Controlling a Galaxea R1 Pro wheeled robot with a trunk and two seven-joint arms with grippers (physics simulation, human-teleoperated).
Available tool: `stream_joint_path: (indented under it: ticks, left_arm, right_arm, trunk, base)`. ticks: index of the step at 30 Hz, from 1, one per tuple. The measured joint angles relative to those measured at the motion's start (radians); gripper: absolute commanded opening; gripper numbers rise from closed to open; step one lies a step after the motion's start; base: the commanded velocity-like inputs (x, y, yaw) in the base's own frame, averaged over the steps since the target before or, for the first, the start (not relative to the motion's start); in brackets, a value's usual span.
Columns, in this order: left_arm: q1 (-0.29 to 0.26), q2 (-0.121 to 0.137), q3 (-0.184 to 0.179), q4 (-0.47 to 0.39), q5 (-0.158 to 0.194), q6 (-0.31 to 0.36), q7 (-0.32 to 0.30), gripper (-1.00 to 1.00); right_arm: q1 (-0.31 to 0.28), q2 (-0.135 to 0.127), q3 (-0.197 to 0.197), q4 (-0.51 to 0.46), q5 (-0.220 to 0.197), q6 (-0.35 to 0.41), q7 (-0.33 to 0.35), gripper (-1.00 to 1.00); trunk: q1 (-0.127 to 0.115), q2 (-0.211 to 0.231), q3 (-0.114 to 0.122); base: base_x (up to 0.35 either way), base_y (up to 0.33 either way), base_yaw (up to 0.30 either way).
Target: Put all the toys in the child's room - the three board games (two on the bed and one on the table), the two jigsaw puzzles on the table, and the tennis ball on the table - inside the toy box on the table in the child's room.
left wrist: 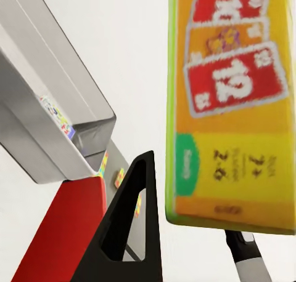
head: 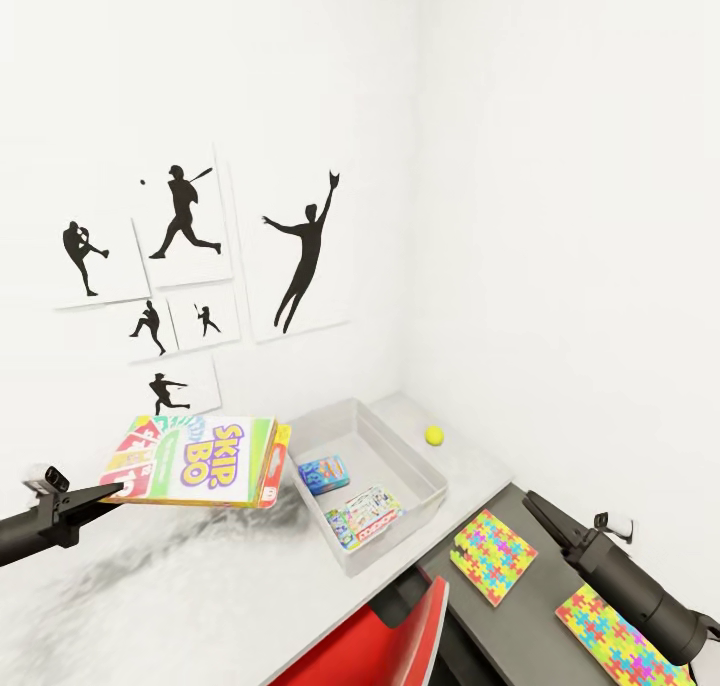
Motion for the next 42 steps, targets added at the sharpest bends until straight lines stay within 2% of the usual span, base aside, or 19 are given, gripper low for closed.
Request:
stream_joint_path:
  ticks: [19,30,33,37,39,42]
  left_arm:
    - [0.0,0.0,0.0,0.0,0.0,0.0,0.002,-1.0]
    - [0.0,-0.008,-0.002,-0.001,-0.003,-0.005,0.009,-1.0]
    - [-0.001,-0.02,-0.005,-0.01,-0.007,-0.001,0.04,-1.0]
    - [-0.03,-0.036,-0.005,-0.044,-0.008,0.022,0.129,-1.0]
    - [-0.071,-0.041,-0.005,-0.056,-0.007,0.048,0.184,-1.0]
    - [-0.149,-0.068,-0.006,-0.064,-0.012,0.076,0.278,-1.0]
  right_arm:
    - [0.0,0.0,-0.001,0.0,0.002,-0.001,-0.001,1.0]
    - [0.0,-0.001,-0.004,0.001,0.024,0.0,0.001,1.0]
    - [0.0,-0.001,-0.011,0.001,0.024,0.001,0.004,1.0]
    - [0.0,-0.001,-0.025,0.002,0.024,0.002,0.006,1.0]
    - [0.0,-0.002,-0.03,0.002,0.023,0.002,0.01,1.0]
    - [0.0,-0.002,-0.043,0.002,0.023,0.003,0.021,1.0]
  trunk:
    - [0.0,0.0,0.0]
    - [0.0,0.0,0.0]
    - [0.0,0.0,0.0]
    - [0.0,0.0,0.0]
    - [0.0,0.0,0.0]
    - [0.0,0.0,0.0]
  base:
    - [0.0,0.0,0.0]
    - [0.0,0.0,0.0]
    - [0.0,0.0,0.0]
    - [0.0,0.0,0.0]
    - [0.0,0.0,0.0]
    - [0.0,0.0,0.0]
